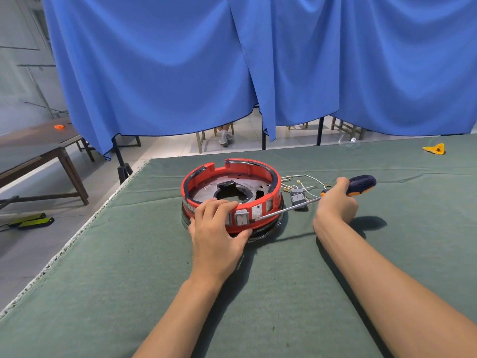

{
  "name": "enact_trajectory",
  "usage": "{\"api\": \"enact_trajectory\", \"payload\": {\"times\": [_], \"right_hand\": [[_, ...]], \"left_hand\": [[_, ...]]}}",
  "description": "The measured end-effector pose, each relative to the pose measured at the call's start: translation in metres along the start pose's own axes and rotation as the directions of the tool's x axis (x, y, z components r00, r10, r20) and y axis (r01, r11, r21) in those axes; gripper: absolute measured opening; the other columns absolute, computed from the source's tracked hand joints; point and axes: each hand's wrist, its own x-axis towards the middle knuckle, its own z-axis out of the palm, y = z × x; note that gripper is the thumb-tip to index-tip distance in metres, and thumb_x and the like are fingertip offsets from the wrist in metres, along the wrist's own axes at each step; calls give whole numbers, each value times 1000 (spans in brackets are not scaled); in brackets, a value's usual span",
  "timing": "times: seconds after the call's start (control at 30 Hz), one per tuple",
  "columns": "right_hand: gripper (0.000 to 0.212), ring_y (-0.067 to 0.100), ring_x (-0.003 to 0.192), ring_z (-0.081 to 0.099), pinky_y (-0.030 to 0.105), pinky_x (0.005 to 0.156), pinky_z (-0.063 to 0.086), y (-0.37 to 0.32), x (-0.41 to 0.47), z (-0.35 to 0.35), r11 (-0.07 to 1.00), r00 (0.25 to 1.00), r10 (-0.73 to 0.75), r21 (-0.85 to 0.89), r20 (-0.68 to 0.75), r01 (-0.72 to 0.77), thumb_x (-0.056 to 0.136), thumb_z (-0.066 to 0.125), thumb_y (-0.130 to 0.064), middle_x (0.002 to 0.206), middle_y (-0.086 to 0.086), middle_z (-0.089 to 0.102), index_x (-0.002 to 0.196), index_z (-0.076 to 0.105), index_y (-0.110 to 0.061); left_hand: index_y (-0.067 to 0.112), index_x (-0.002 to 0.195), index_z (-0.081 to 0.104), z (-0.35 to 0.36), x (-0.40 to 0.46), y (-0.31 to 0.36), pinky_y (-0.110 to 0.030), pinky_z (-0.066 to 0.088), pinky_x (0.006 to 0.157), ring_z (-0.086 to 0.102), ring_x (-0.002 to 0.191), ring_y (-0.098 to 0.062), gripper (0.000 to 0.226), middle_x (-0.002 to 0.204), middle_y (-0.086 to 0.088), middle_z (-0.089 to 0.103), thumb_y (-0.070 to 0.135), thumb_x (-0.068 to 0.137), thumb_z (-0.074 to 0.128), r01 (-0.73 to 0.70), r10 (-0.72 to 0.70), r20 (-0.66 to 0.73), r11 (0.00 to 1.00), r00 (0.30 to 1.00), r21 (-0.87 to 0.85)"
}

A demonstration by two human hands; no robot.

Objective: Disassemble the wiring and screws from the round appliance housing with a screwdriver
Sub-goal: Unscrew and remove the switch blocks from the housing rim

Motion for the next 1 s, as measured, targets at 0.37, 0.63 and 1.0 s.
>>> {"api": "enact_trajectory", "payload": {"times": [0.37,0.63,1.0], "right_hand": [[30,14,49,49,27,45,31,4,9,35,994,996,19,-113,89,-8,83,50,-43,61,-4,56,70,53,-16],[29,13,51,49,26,44,31,3,9,41,990,992,17,-142,121,0,85,51,-43,62,-4,55,74,54,-15],[36,11,50,49,30,48,33,7,-11,3,999,998,-23,46,50,21,83,52,-45,55,-7,57,62,54,-17]], "left_hand": [[17,108,63,1,2,0,-54,40,95,40,116,-16,50,111,9,53,19,64,85,6,-6,20,1000,1000,-16],[20,107,62,3,2,-1,-52,39,94,37,113,-10,49,110,12,50,21,64,84,-3,3,8,1000,1000,-1],[23,111,62,4,1,-4,-58,41,91,39,117,-12,51,115,8,55,25,64,83,-23,23,-5,998,1000,54]]}}
